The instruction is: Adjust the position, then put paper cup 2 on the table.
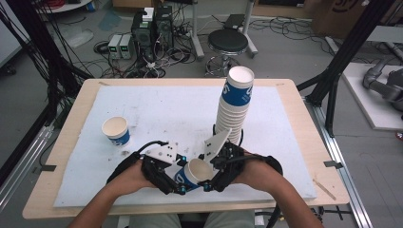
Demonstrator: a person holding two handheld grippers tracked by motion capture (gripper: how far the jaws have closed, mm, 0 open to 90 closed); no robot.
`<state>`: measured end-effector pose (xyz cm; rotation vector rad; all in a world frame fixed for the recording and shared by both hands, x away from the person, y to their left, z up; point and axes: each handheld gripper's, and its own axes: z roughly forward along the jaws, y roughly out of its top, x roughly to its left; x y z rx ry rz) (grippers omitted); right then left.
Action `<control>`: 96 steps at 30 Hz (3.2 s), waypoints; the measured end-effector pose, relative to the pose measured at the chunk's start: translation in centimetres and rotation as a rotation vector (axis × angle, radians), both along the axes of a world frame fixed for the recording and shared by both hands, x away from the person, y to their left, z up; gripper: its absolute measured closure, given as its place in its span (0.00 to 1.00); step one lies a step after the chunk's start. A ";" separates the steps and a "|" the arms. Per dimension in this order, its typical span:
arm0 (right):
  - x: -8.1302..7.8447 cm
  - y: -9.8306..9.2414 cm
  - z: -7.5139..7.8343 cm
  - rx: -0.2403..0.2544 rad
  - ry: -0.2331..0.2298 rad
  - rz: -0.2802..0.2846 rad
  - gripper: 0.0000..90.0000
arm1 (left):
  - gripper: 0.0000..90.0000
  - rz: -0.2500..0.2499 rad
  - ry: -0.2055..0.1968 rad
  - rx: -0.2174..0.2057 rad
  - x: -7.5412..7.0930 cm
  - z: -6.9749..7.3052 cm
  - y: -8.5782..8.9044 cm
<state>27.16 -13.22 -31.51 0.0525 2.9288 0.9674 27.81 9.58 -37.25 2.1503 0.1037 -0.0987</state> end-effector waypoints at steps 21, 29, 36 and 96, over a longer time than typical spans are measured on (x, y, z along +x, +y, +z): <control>-0.3 -4.9 -0.1 0.420 0.017 -0.157 0.24 | 0.30 0.203 -0.015 -0.264 0.4 -1.9 3.3; -0.7 -7.4 -1.7 0.497 0.004 -0.245 0.24 | 0.30 0.294 -0.059 -0.348 0.6 -2.2 4.6; -1.2 -9.8 -2.9 0.547 -0.027 -0.333 0.24 | 0.30 0.355 -0.081 -0.409 0.6 -2.6 5.2; -1.6 -16.1 -6.1 0.569 -0.157 -0.607 0.24 | 0.29 0.467 -0.182 -0.516 1.2 -3.9 7.5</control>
